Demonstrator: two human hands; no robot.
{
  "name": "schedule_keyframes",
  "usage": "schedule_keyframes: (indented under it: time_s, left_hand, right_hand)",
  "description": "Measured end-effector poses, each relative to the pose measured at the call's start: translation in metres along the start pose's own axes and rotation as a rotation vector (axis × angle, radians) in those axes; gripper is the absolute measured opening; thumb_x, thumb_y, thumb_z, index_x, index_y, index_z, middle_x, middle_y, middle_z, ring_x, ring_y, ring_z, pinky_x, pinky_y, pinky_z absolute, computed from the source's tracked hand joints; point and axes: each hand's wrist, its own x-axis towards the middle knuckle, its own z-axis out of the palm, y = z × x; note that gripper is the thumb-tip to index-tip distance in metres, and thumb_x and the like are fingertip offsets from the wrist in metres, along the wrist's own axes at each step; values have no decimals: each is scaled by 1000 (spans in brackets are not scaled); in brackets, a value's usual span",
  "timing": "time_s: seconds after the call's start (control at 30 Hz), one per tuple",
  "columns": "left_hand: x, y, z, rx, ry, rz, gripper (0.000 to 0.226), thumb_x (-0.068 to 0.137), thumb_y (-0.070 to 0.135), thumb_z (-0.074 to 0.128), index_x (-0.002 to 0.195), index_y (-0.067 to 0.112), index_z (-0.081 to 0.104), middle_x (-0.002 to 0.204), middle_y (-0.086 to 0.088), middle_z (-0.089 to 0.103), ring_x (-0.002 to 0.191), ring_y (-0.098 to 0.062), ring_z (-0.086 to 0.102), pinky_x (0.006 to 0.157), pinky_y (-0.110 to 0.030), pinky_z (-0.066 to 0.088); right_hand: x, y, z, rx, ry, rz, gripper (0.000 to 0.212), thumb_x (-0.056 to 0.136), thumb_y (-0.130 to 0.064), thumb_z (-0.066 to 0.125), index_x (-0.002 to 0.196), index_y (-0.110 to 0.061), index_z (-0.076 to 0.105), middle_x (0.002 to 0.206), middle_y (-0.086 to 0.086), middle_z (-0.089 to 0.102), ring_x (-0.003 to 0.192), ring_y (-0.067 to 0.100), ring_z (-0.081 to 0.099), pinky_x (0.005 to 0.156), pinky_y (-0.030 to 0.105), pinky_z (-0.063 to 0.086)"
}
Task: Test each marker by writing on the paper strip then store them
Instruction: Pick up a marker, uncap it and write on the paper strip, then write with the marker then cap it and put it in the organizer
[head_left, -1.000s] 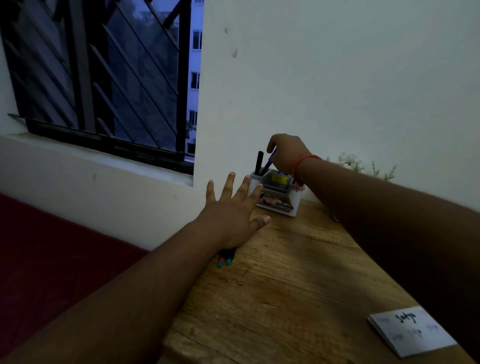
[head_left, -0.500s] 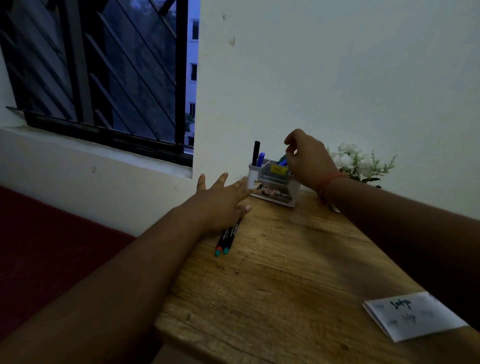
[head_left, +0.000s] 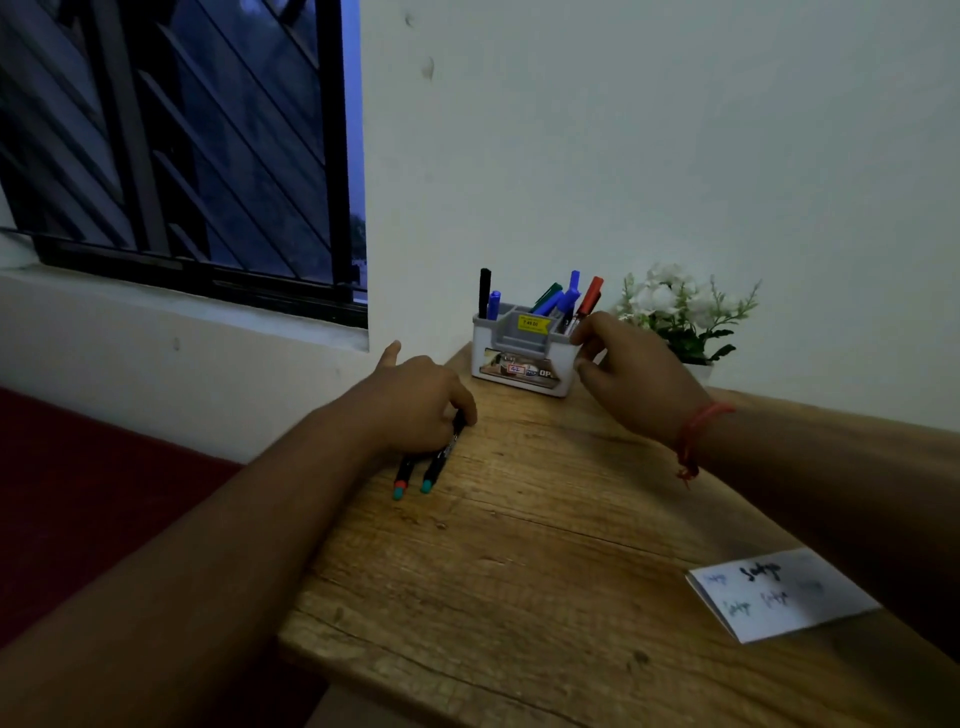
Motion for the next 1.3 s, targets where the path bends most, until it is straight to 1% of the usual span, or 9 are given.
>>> schedule_keyframes:
  time_s: [0.1, 0.3, 0.5, 0.6, 0.7, 0.8, 0.9, 1.03, 1.3]
  left_hand:
    - [0, 3, 1, 82, -34, 40, 36, 90, 22, 57, 114, 48, 61, 130, 15, 52, 130, -17, 35, 114, -64, -1]
    - [4, 7, 6, 119, 14, 91, 22, 91, 35, 62, 110, 45, 62, 126, 17, 52, 129, -15, 35, 115, -59, 2]
    - [4, 18, 6, -31, 181, 207, 18, 93, 29, 59, 105, 41, 64, 108, 21, 62, 109, -6, 49, 115, -51, 17]
    - [5, 35, 4, -162, 280, 268, 17, 93, 29, 60, 107, 38, 66, 105, 17, 66, 92, -3, 46, 95, -37, 38]
    - [5, 61, 5, -259, 333, 315, 20, 94, 27, 58, 111, 33, 66, 105, 14, 65, 92, 0, 45, 81, -28, 37]
    - [6, 91, 7, -316, 356, 378, 18, 94, 26, 57, 111, 29, 64, 98, 15, 60, 90, -1, 48, 76, -28, 41]
    - [9, 127, 5, -376, 399, 471, 16, 96, 26, 54, 111, 27, 60, 98, 16, 58, 88, 0, 49, 71, -22, 41]
    - [24, 171, 4, -404, 447, 533, 17, 97, 25, 53, 112, 23, 61, 95, 11, 57, 82, -3, 49, 66, -16, 36]
    - [59, 212, 30, -393, 281, 647, 25, 98, 28, 49, 121, 24, 58, 110, 5, 62, 96, -10, 55, 78, -37, 49]
  right_hand:
    - [-8, 1, -4, 6, -25, 11, 23, 95, -14, 59, 118, -16, 58, 100, -6, 62, 84, 12, 60, 78, 34, 55]
    - [-24, 4, -9, 19, -78, 14, 24, 96, -15, 58, 121, -18, 56, 103, -3, 63, 89, 14, 61, 79, 36, 56]
    - [-39, 11, -16, -13, -122, 0, 24, 96, -14, 58, 119, -20, 57, 103, -6, 62, 87, 11, 58, 77, 29, 53]
    - [-48, 15, -22, -25, -197, -35, 28, 95, -14, 60, 121, -25, 56, 104, -13, 57, 94, 10, 59, 76, 18, 49]
    - [-64, 16, -34, 42, -261, -56, 35, 93, -25, 66, 123, -37, 52, 105, -22, 52, 87, -1, 58, 68, 9, 45]
    - [-84, 11, -50, 267, -199, -51, 25, 92, -31, 67, 111, -41, 54, 89, -23, 63, 81, -3, 64, 65, 9, 49]
    - [-101, 12, -69, 543, -76, 50, 8, 93, -22, 65, 101, -21, 67, 83, -11, 70, 70, 7, 70, 62, 20, 55]
    - [-122, 28, -91, 559, 58, 161, 3, 90, -16, 69, 92, -15, 68, 77, 4, 72, 64, 14, 71, 62, 25, 58]
    - [-160, 68, -104, 581, 152, 390, 4, 89, -14, 71, 91, -12, 69, 77, 7, 73, 67, 19, 72, 65, 30, 60]
